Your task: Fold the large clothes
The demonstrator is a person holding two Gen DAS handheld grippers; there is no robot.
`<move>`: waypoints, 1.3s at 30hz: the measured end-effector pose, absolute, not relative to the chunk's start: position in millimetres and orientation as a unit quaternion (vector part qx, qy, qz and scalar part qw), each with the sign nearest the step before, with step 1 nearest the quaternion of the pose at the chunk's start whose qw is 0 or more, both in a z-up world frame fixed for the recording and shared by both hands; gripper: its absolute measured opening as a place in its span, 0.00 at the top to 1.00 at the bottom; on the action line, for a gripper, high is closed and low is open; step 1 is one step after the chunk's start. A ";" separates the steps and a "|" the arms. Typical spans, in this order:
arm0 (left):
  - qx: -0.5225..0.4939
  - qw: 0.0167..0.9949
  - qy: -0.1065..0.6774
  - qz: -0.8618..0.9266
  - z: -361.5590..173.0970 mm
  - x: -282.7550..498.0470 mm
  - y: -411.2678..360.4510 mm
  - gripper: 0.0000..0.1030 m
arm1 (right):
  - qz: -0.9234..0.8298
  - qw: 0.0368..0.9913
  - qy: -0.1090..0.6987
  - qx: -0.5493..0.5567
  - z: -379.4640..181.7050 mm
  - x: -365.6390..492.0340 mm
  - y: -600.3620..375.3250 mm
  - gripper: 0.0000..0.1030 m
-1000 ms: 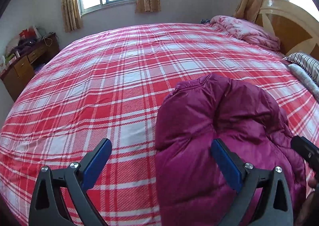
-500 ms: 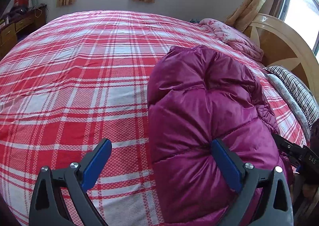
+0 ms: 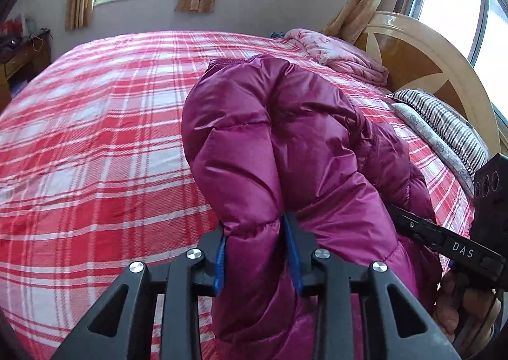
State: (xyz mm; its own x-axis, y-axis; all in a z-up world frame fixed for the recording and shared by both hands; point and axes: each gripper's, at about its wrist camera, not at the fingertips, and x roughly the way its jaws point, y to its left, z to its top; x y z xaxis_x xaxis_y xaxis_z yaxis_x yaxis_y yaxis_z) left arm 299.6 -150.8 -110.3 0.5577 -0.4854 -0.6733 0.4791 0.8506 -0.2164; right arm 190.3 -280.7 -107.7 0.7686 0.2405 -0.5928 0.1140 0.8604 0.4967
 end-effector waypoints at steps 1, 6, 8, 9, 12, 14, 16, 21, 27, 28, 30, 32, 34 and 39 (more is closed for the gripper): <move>-0.002 0.889 0.371 -0.268 -102.6 290.8 -143.5 0.69 | 0.041 0.905 0.335 0.259 -103.7 189.3 -273.0 0.76; 0.013 0.912 0.336 -0.235 -78.5 263.4 -103.7 0.69 | 0.074 0.907 0.330 0.250 -91.6 191.5 -233.1 0.76; 0.015 0.917 0.332 -0.219 -74.0 257.9 -84.2 0.69 | 0.092 0.908 0.328 0.246 -87.2 194.2 -215.2 0.76; 0.012 0.920 0.330 -0.213 -72.3 254.6 -74.6 0.69 | 0.102 0.907 0.327 0.243 -85.4 195.5 -205.5 0.76; 0.008 0.926 0.324 -0.192 -69.8 246.4 -48.7 0.70 | 0.124 0.908 0.327 0.233 -83.8 198.0 -182.0 0.76; 0.006 0.930 0.321 -0.177 -68.6 241.3 -31.9 0.70 | 0.140 0.906 0.329 0.227 -83.9 201.4 -165.2 0.76; 0.005 0.934 0.321 -0.159 -68.2 237.7 -16.4 0.70 | 0.152 0.904 0.333 0.222 -83.8 206.7 -150.1 0.76; 0.009 0.942 0.312 -0.125 -68.6 226.0 15.3 0.70 | 0.180 0.899 0.342 0.208 -84.3 215.3 -115.0 0.76; -0.003 0.944 0.317 -0.094 -73.9 223.4 52.8 0.70 | 0.208 0.890 0.357 0.193 -91.6 233.1 -80.5 0.76; -0.005 0.944 0.318 -0.089 -75.5 222.9 59.5 0.70 | 0.213 0.889 0.359 0.190 -92.8 235.3 -74.0 0.76; -0.006 0.945 0.319 -0.079 -79.1 222.1 70.1 0.70 | 0.221 0.885 0.365 0.186 -96.5 240.8 -60.2 0.76; -0.007 0.944 0.322 -0.068 -83.5 222.9 81.0 0.70 | 0.229 0.881 0.372 0.180 -100.5 243.1 -45.9 0.76; -0.011 0.943 0.326 -0.060 -88.1 222.8 90.5 0.70 | 0.236 0.878 0.378 0.176 -104.1 246.8 -34.3 0.76; -0.016 0.941 0.334 -0.043 -96.1 222.9 108.5 0.70 | 0.249 0.871 0.391 0.163 -111.9 255.5 -15.1 0.76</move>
State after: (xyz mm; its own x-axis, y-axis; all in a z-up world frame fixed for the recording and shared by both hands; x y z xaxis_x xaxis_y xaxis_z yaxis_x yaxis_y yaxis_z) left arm 222.9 108.5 -96.1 0.7729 -0.0921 -0.6279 0.0707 0.9958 -0.0590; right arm 255.5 -15.1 -111.9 0.5710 0.5608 -0.5995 -0.3053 0.8230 0.4791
